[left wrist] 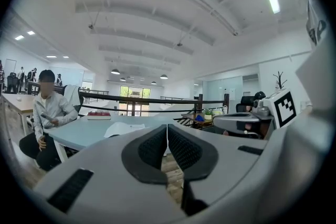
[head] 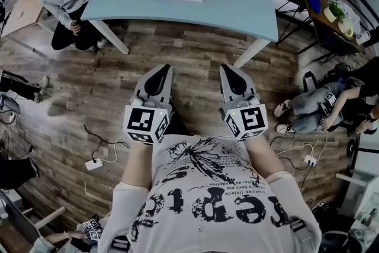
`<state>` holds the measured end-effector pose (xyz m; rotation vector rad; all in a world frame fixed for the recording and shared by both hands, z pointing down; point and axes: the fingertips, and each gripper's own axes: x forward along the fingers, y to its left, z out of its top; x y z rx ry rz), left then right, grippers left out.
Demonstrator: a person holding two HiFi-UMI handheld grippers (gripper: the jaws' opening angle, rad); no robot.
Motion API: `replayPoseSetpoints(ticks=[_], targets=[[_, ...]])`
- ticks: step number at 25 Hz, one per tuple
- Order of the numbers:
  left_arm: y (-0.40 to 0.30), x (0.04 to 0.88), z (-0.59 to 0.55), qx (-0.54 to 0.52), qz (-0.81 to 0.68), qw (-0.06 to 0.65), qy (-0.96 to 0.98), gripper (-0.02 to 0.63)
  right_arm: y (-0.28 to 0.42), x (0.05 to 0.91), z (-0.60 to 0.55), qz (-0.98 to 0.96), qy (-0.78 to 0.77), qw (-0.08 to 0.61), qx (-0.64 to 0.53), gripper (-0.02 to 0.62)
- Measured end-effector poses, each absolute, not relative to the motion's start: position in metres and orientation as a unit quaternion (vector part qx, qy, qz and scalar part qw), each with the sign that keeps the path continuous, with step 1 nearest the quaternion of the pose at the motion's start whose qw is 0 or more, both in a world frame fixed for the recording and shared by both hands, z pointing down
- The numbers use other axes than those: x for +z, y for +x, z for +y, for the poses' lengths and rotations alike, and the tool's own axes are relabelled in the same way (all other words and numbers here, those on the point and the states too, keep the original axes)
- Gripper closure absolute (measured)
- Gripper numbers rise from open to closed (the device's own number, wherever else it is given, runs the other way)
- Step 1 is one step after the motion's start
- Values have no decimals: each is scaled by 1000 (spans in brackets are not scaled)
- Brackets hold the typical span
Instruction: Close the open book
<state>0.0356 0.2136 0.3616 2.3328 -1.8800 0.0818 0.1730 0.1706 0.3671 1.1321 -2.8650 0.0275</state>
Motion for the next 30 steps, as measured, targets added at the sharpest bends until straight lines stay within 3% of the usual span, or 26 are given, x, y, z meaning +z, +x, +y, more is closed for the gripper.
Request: replayPoseSetpoints(ticks=[19,30], targets=[[-180,378,-61,33,-570,112,814,584,-30,368,-85,-896,442,50,14,584],[-209,415,-151,17,-538,183,822,584,-73,384,-175,-888,453,81,24,584]])
